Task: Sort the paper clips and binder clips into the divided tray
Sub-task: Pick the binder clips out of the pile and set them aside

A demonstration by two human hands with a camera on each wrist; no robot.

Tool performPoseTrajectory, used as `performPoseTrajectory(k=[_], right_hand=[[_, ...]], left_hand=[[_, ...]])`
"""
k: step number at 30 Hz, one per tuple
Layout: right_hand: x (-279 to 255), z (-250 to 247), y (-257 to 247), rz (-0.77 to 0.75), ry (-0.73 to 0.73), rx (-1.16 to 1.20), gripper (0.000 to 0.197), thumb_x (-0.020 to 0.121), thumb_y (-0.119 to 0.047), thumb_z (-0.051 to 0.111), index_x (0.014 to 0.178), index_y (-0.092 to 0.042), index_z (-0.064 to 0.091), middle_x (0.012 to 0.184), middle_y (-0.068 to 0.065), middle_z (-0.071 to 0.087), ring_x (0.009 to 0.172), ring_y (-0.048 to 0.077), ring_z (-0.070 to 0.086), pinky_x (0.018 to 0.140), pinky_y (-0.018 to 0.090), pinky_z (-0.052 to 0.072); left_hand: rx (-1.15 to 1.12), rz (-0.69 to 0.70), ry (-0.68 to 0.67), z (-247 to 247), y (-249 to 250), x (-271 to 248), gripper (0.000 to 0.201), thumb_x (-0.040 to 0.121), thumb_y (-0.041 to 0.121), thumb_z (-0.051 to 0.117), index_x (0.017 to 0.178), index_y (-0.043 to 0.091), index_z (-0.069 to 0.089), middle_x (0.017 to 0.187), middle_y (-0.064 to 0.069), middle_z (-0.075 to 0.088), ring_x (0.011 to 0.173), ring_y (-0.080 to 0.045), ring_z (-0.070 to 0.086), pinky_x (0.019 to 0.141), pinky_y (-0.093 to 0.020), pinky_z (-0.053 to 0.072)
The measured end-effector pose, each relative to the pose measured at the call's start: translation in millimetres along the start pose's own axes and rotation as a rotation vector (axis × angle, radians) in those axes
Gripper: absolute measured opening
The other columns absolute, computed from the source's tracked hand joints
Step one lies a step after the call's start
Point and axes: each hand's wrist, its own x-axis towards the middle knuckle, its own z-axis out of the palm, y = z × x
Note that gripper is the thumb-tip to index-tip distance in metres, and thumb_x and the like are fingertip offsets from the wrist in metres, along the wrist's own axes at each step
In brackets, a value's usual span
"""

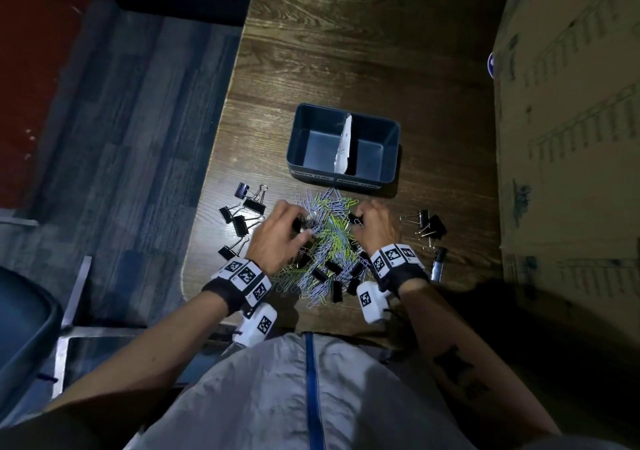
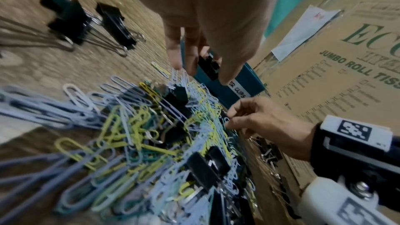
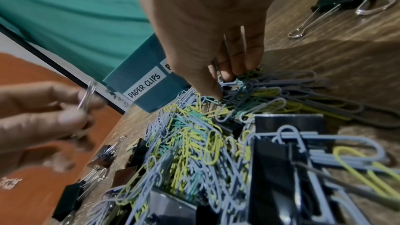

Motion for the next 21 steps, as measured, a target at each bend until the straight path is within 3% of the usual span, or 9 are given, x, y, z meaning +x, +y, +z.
performPoseTrajectory(k=[4,7,10,15,18,21], right_hand=[[-2,3,-6,-0.016,-0.065,-0.056,0.039,0.087,-0.017,0.072,0.125,-0.014,0.063,0.142,0.012,0.051,0.125,0.033,0.054,0.099,0.049,0.046],[0,4,-6,0.031,-0.041,-0.016,0.026,0.083,-0.017,0.076,0.108,-0.015,0.068,0.135,0.010,0.057,0.119,0.032,0.058,0.097,0.047,0.047],[2,5,-9,0.063,-0.027,0.030,0.024,0.083,-0.018,0.077,0.106,-0.013,0.070,0.127,0.008,0.061,0.108,0.029,0.061,0.087,0.037,0.049],[7,8,-16,0.069,-0.050,-0.029,0.019,0.086,-0.015,0.073,0.102,-0.004,0.070,0.119,0.011,0.060,0.098,0.029,0.062,0.084,0.041,0.054],[10,8,-17,0.099,-0.073,-0.019,0.017,0.084,-0.019,0.076,0.091,-0.005,0.069,0.104,0.010,0.064,0.083,0.028,0.063,0.076,0.041,0.057],[12,11,-19,0.118,-0.067,-0.012,0.022,0.080,-0.024,0.081,0.087,-0.007,0.069,0.097,0.009,0.065,0.080,0.029,0.064,0.074,0.040,0.058]], left_hand=[[0.091,-0.227,0.121,-17,-27,5,0.034,0.090,0.036,0.060,0.115,0.016,0.050,0.124,-0.005,0.049,0.093,-0.021,0.057,0.075,-0.036,0.049],[0.187,-0.309,0.123,-28,-45,11,0.034,0.088,0.034,0.063,0.113,0.016,0.050,0.124,-0.009,0.049,0.099,-0.029,0.058,0.079,-0.043,0.052],[0.261,-0.275,0.075,-35,-53,13,0.040,0.086,0.030,0.067,0.118,0.012,0.049,0.122,-0.013,0.049,0.100,-0.033,0.057,0.076,-0.047,0.052],[0.342,-0.075,0.021,-28,-40,-1,0.036,0.087,0.026,0.065,0.114,0.008,0.051,0.112,-0.013,0.051,0.094,-0.029,0.057,0.067,-0.041,0.055],[0.290,0.010,-0.116,-15,-25,-1,0.039,0.091,0.027,0.061,0.124,0.009,0.050,0.121,-0.012,0.051,0.097,-0.024,0.056,0.074,-0.032,0.053],[0.286,0.006,-0.197,2,-14,5,0.047,0.092,0.036,0.058,0.132,0.017,0.042,0.129,-0.010,0.045,0.107,-0.025,0.054,0.082,-0.036,0.052]])
